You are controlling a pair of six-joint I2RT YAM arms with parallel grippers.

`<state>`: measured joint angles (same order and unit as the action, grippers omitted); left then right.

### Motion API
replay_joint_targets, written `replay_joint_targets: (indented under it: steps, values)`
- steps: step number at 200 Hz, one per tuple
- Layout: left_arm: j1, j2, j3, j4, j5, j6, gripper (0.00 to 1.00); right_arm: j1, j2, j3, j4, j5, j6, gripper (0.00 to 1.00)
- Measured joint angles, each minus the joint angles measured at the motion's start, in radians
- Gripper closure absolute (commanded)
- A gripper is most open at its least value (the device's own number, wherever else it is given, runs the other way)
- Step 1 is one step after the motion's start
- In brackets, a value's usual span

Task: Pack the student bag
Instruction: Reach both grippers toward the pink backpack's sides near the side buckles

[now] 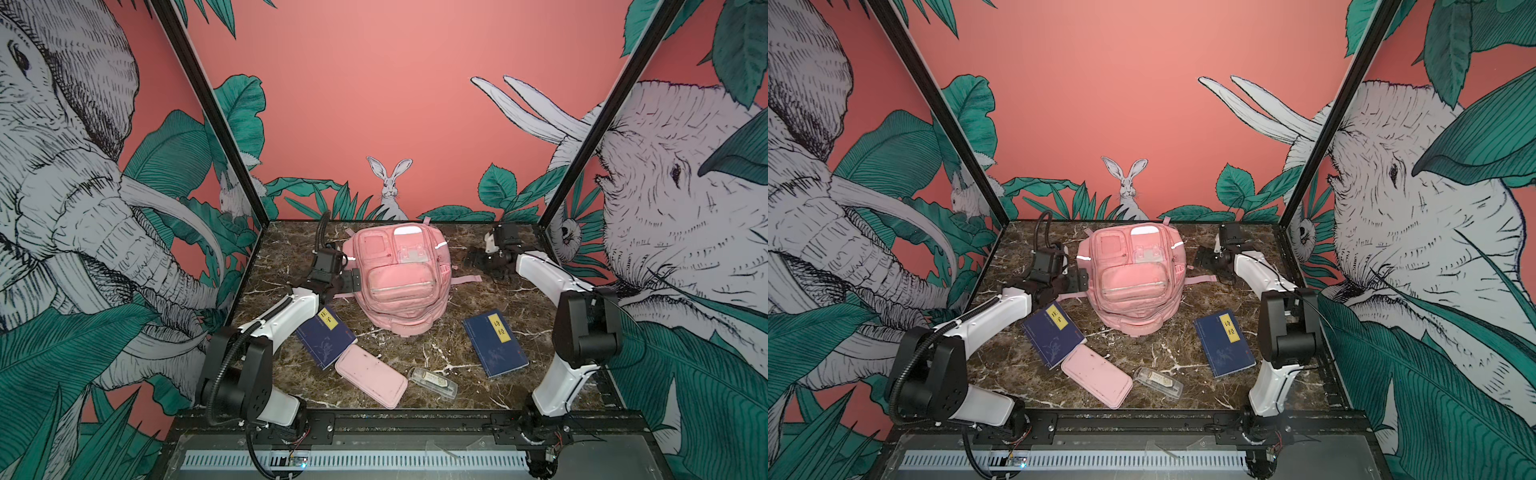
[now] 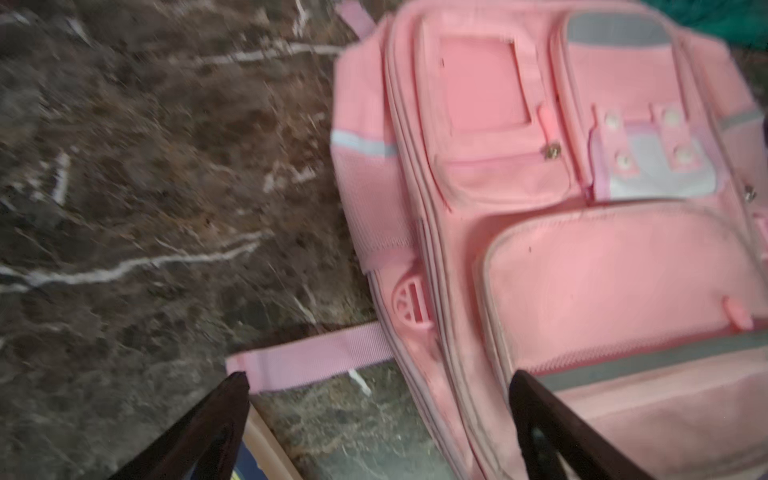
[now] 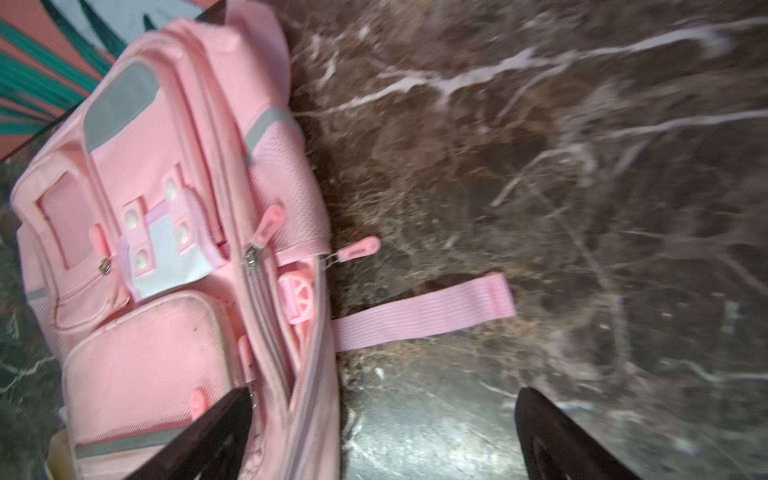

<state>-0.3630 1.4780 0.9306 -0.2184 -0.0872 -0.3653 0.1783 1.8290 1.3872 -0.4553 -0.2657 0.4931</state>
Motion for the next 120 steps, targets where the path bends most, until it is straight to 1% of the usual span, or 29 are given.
replay_joint_targets:
  steps: [35, 70, 96, 115, 120]
  values:
    - [-0.047, 0.004, -0.004, -0.053, 0.028, -0.045, 0.05, 0.083, 0.064, 0.048, -0.027, -0.029, -0.003, 0.12]
    - [-0.053, 0.005, -0.026, -0.079, 0.052, -0.087, 0.09, 0.111, 0.118, 0.058, -0.044, -0.034, -0.003, 0.18]
    - [-0.055, 0.028, -0.035, -0.08, 0.075, -0.11, 0.11, 0.119, 0.146, 0.058, -0.056, -0.034, -0.002, 0.26]
    - [-0.056, 0.055, -0.038, -0.077, 0.096, -0.124, 0.14, 0.121, 0.153, 0.058, -0.064, -0.027, -0.002, 0.37]
    - [-0.056, 0.062, -0.039, -0.074, 0.104, -0.127, 0.14, 0.121, 0.154, 0.058, -0.067, -0.027, -0.001, 0.41]
